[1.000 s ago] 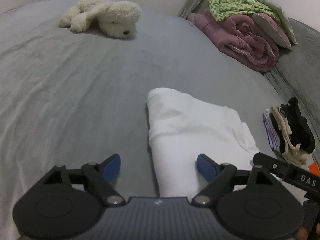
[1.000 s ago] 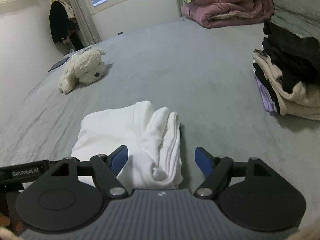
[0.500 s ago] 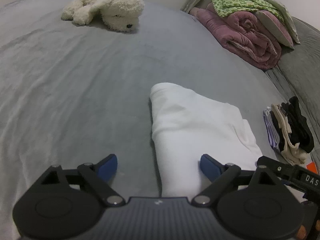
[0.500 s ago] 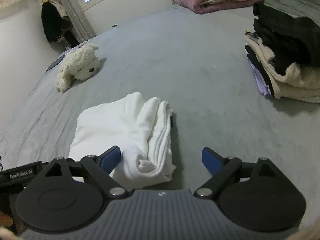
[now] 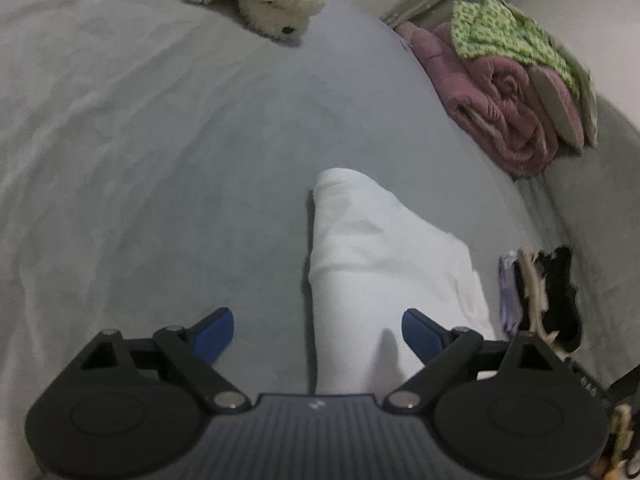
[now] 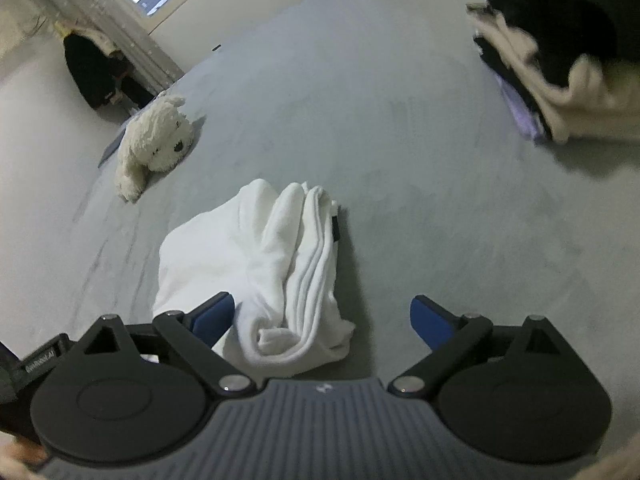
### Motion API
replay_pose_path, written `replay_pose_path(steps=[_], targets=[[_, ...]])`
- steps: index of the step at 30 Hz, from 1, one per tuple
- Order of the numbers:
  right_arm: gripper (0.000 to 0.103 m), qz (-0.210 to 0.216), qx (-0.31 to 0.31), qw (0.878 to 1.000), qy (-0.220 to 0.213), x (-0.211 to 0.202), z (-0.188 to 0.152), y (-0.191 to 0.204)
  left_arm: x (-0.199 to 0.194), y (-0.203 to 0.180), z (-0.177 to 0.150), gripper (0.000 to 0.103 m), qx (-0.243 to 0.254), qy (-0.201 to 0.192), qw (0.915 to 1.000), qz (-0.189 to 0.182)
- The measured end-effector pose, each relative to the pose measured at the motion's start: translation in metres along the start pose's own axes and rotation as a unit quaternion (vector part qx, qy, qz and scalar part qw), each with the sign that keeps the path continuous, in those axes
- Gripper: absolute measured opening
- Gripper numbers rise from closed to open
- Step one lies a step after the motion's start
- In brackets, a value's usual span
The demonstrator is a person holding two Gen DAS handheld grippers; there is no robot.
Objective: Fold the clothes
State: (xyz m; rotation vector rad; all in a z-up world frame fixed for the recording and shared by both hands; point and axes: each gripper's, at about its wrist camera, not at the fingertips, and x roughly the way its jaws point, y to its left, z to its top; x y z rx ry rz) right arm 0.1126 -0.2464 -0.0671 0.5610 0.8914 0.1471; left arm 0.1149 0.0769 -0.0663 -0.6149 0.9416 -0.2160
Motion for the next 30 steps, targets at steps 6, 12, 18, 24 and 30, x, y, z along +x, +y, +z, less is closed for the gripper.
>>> replay_pose_path(steps=[6,12,18,24,30], targets=[[0.095,0.023,0.048,0.999,0.003,0.004,0.002,-0.009,0.007,0.004,0.0,0.09,-0.031,-0.004,0.9988,-0.039],[0.081,0.028,0.049,0.998,-0.005,0.008,0.002,-0.006,0.02,0.007,-0.001,0.07,-0.071,-0.012,0.9951,-0.067],[0.053,0.045,0.046,0.998,-0.007,0.017,0.0,-0.004,0.033,0.011,-0.012,0.043,-0.107,-0.033,0.9901,-0.084],[0.042,0.056,0.048,0.997,-0.019,0.007,0.003,-0.005,0.021,-0.009,-0.015,0.03,-0.07,-0.07,0.9918,-0.08],[0.042,0.07,0.048,0.996,-0.025,-0.004,0.008,-0.007,0.006,-0.029,-0.018,0.028,-0.045,-0.094,0.9913,-0.08]])
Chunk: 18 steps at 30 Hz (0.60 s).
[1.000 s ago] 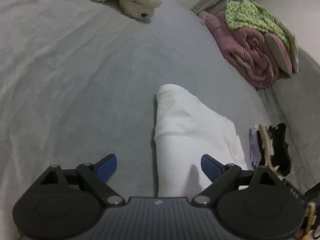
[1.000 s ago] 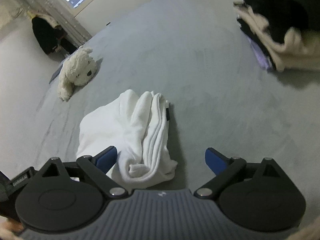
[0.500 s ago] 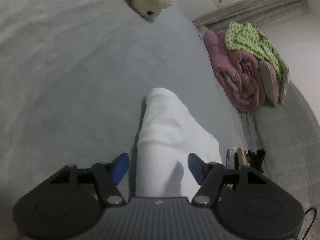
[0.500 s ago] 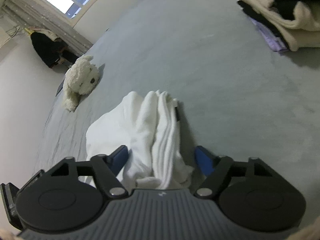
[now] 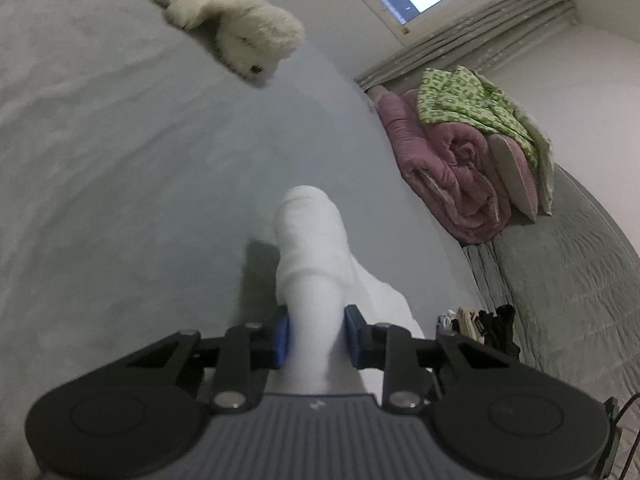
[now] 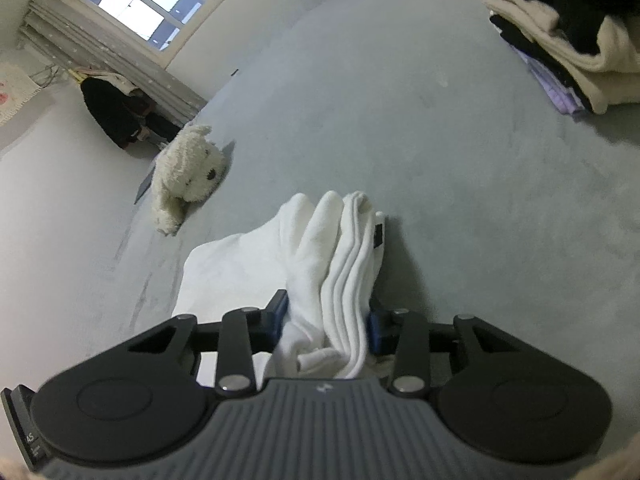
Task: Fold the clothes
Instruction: 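Carry the folded shirt with both grippers toward the stack of folded clothes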
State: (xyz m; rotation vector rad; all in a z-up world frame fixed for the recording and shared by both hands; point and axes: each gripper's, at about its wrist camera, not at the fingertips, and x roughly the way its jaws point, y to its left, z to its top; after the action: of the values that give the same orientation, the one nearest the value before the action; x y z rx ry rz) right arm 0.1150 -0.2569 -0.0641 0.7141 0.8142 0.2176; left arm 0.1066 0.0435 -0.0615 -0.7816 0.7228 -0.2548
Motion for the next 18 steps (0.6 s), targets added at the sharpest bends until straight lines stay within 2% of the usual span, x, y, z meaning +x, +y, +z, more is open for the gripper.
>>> replay_pose_path(steps=[6,13,18], targets=[[0.042,0.014,0.003,1.0,-0.014,-0.014,0.01,0.0,-0.001,-0.022,0.0,0.028,0.008,-0.001,0.9999,-0.009],[0.042,0.015,0.006,0.998,-0.061,-0.043,0.031,0.001,0.01,-0.076,0.004,0.028,0.038,-0.005,0.9985,-0.041],[0.042,0.017,0.007,0.994,-0.106,-0.065,0.053,-0.002,0.024,-0.128,0.008,0.028,0.065,-0.007,0.9953,-0.071]])
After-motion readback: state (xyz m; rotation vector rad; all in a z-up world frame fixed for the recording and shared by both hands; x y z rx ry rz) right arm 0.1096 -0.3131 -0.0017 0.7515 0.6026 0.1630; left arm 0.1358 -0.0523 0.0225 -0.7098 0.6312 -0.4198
